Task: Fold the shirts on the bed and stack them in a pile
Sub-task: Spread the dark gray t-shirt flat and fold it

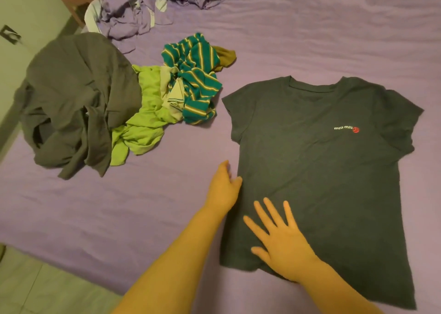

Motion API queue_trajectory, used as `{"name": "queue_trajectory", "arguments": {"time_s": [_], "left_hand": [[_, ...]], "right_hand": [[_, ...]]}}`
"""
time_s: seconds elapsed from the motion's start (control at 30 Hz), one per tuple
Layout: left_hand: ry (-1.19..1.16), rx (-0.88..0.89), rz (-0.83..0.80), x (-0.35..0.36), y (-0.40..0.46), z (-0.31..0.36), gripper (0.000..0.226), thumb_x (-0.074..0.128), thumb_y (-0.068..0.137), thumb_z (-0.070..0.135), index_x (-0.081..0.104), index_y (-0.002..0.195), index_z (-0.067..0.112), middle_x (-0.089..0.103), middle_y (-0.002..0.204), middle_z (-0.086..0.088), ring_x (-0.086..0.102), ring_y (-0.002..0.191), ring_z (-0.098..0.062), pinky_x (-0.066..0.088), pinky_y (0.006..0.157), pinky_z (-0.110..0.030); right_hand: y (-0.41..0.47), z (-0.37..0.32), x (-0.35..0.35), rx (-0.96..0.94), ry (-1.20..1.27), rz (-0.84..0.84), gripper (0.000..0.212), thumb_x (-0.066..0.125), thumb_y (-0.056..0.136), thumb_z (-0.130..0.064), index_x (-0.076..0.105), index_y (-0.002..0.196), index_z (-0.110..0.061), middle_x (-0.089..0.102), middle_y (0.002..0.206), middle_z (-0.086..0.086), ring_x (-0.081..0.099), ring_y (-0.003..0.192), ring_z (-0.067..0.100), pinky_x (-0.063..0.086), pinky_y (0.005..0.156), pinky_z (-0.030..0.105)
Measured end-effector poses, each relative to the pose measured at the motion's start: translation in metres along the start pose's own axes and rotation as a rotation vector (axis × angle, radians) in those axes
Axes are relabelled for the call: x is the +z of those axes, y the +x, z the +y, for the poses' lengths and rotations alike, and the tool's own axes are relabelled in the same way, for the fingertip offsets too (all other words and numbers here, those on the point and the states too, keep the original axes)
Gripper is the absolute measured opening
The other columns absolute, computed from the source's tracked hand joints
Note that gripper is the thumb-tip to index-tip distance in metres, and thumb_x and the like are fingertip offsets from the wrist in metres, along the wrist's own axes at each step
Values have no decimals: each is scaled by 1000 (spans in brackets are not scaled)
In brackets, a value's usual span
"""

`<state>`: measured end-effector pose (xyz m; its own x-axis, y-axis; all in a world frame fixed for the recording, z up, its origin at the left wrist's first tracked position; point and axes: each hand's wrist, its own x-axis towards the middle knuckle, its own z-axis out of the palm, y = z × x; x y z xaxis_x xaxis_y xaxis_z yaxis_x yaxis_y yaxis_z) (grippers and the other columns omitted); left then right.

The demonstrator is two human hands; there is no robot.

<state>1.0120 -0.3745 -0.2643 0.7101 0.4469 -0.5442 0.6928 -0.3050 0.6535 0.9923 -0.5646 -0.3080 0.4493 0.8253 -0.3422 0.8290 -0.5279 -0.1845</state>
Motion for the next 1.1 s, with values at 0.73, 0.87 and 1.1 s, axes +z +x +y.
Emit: {"name": "queue_trajectory", "arguments": {"time_s": [0.73,0.87,1.1], "left_hand": [[41,66,180,-20,134,63,32,66,86,20,59,113,5,64,113,-12,58,103,-28,38,75,-24],[-96,-7,172,-17,135,73,54,69,85,23,47,130,3,55,132,-11,53,119,-26,40,89,-27],[-488,-169,275,-22,165,105,74,67,86,14,23,146,9,39,144,-13,42,128,-30,38,103,-39]], "right_hand": [[74,82,-27,464,17,139,66,10,93,-63,28,145,-27,28,152,12,16,142,37,12,108,65],[84,87,-32,424,5,183,67,12,92,-64,25,146,-27,27,152,13,15,142,36,13,108,64],[142,112,-56,522,68,165,66,12,93,-61,36,143,-24,37,148,13,26,138,39,16,105,66]]}}
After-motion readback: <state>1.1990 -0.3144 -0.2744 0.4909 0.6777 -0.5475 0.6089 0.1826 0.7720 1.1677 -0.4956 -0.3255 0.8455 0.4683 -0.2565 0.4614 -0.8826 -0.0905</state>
